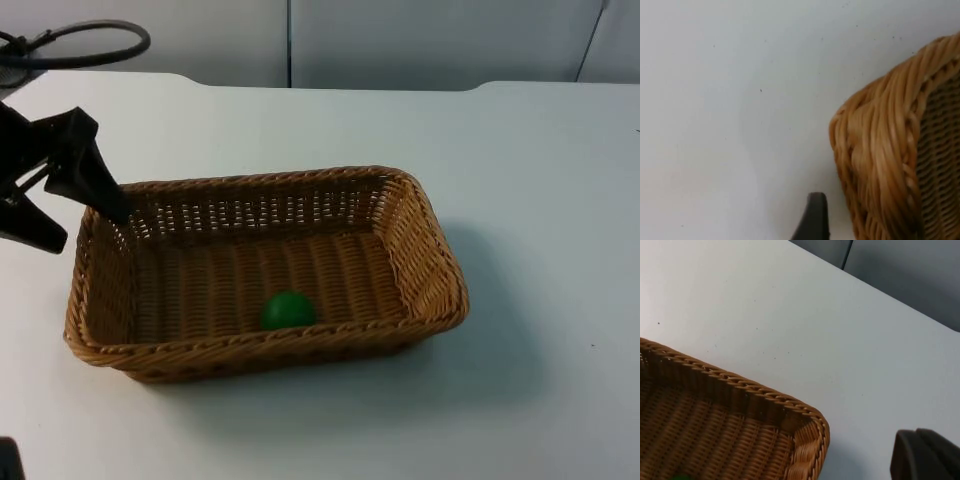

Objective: Pick up the basket with the left hand and place the ball into the basket with the right hand.

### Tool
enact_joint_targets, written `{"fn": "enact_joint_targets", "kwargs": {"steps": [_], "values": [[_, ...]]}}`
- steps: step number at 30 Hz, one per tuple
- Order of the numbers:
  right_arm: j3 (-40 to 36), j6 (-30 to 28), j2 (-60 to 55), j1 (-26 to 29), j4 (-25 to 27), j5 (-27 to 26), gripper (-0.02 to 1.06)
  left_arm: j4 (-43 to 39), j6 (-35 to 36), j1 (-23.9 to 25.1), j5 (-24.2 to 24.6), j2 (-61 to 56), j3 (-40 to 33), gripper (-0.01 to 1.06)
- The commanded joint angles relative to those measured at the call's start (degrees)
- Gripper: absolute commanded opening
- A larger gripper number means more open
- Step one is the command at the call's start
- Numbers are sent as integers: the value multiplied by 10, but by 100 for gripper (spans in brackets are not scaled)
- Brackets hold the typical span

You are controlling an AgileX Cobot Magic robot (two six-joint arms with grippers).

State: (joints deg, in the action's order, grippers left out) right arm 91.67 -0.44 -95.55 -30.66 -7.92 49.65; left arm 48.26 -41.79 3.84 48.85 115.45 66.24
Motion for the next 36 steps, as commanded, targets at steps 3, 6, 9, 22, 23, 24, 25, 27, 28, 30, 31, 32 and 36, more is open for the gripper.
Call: {"fn": "enact_joint_targets", "kwargs": {"steps": [3,6,9,22,23,24,25,27,28,30,31,32,36], "values": [[4,0,5,2,2,-7,0,-10,7,0,7,-2,17,73],[4,0,5,2,2,-7,0,-59,55,0,39,-5,58,72],[4,0,5,2,2,-7,0,-104,98,0,66,-12,90,71],[4,-13,5,2,2,14,0,-191,151,0,189,-171,183,0],[4,-15,5,2,2,18,0,-195,151,0,193,-200,180,0],[4,-15,6,2,2,21,0,-196,151,0,193,-229,172,0],[4,-16,7,2,2,21,0,-197,151,0,185,-267,162,0],[4,-17,10,2,2,21,0,-200,152,0,176,-307,147,0],[4,-22,12,2,3,20,0,-200,152,0,170,-349,128,0],[4,-27,18,2,4,14,0,-200,152,0,157,-433,86,0],[4,-27,22,2,6,12,0,-200,154,0,153,-482,57,0],[4,-27,22,2,6,12,0,-200,154,0,153,-482,57,0],[4,-30,38,2,7,5,0,-197,154,0,138,-679,-84,0]]}}
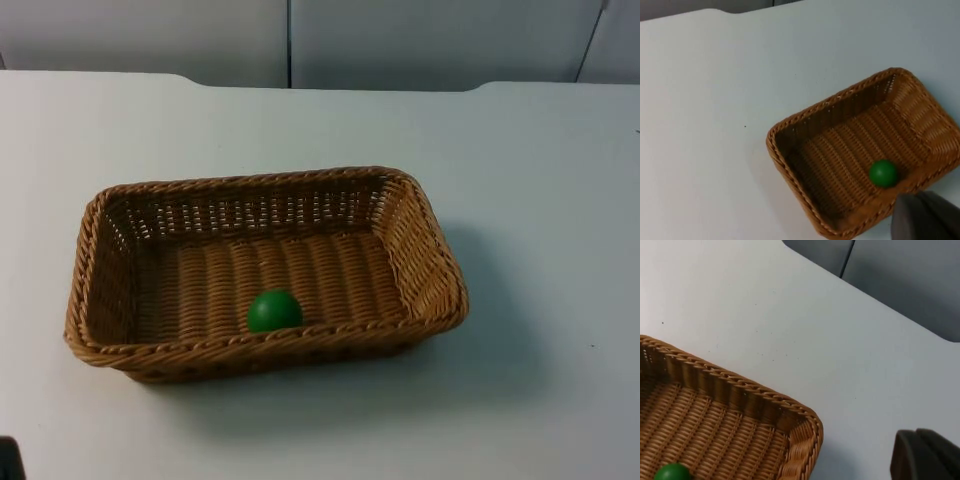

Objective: Pick up the basket with the left hand and place the ball into the basket with the right hand.

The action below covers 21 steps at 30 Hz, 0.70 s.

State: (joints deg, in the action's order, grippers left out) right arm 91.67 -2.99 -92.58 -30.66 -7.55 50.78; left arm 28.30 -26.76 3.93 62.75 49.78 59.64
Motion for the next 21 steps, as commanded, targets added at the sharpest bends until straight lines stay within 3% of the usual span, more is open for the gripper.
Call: {"fn": "enact_joint_targets", "kwargs": {"steps": [1,5,7,12,18,21], "values": [[4,-5,10,2,3,-8,0,-2,4,-1,-11,-66,-49,0],[4,-6,26,2,-2,-16,0,-24,16,-1,-43,-217,-143,0],[4,-6,38,2,-10,-26,0,-85,86,-1,-51,-309,-192,0],[4,-6,75,2,-35,-61,0,-160,138,-1,-44,-421,-252,0],[4,-6,114,2,-58,-84,0,-178,153,-1,-31,-491,-273,0],[4,-6,139,2,-65,-88,0,-224,167,-1,2,-498,-280,0]]}}
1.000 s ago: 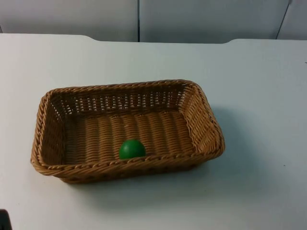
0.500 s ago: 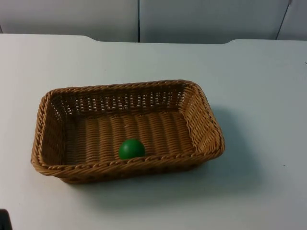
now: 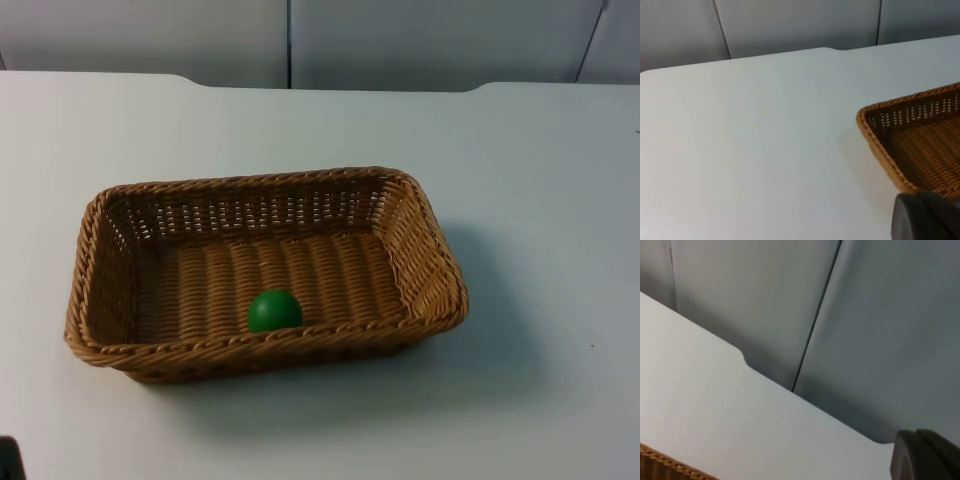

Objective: Pick up the basket with the left hand and place the ball into the basket with the right hand.

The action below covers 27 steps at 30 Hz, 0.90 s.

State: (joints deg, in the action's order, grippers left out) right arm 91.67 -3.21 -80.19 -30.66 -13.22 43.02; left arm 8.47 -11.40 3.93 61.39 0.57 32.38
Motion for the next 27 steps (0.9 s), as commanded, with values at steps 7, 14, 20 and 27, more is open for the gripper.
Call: {"fn": "enact_joint_targets", "kwargs": {"steps": [7,14,20,27], "values": [[4,-30,54,2,-19,22,0,-32,15,-1,15,-6,-18,0],[3,-87,92,2,-19,97,0,-31,15,-1,6,-6,-28,0],[-40,-56,164,2,-19,122,0,-31,15,-1,6,-6,-28,0],[-213,-9,335,2,-20,75,0,-31,15,-1,6,-6,-28,0]]}}
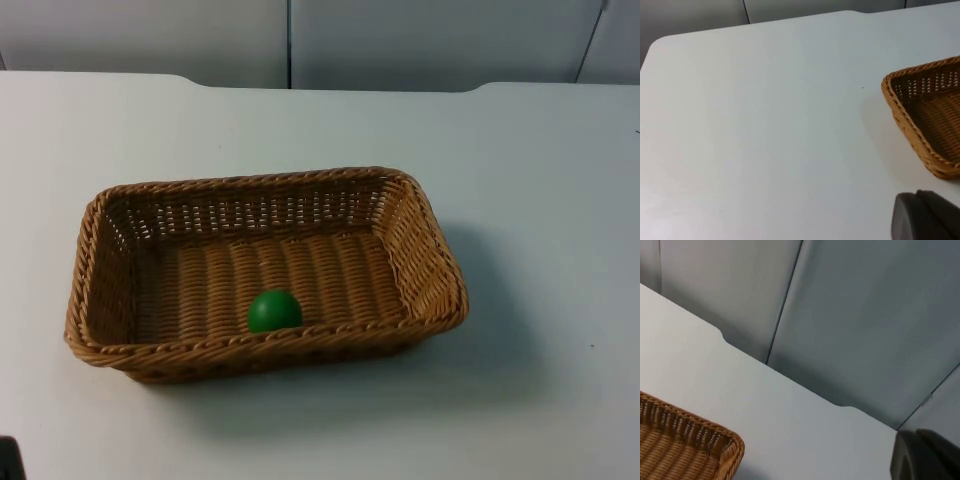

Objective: Pick up the basket with the left hand and place the ball into the basket with the right hand.

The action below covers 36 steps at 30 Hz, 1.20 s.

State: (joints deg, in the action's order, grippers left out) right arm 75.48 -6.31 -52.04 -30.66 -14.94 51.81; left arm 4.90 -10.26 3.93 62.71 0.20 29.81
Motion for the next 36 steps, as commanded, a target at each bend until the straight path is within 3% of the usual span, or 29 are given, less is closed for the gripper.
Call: {"fn": "enact_joint_targets", "kwargs": {"steps": [1,6,10,15,19,22,26,28,31,36], "values": [[-51,22,54,2,-2,-13,0,5,4,-1,-7,-2,-3,0],[-189,63,221,2,-2,24,0,5,4,-1,-7,-2,-3,0],[-257,103,318,2,18,59,0,5,4,-1,-7,-2,-3,0],[-328,104,444,2,56,105,0,5,4,-1,-7,-2,-3,0],[-373,101,503,16,89,101,0,5,4,-1,-7,-2,-3,0],[-398,66,520,33,122,100,0,5,4,-1,-7,-2,-3,0],[-450,-33,520,108,206,110,0,5,4,-1,-7,-2,-3,0],[-463,-50,520,138,217,107,0,5,4,-1,-7,-2,-3,0],[-460,-53,520,210,221,107,0,5,4,-1,-7,-2,-3,0],[-460,-55,520,280,223,107,0,5,4,-1,-7,-2,-3,0]]}}
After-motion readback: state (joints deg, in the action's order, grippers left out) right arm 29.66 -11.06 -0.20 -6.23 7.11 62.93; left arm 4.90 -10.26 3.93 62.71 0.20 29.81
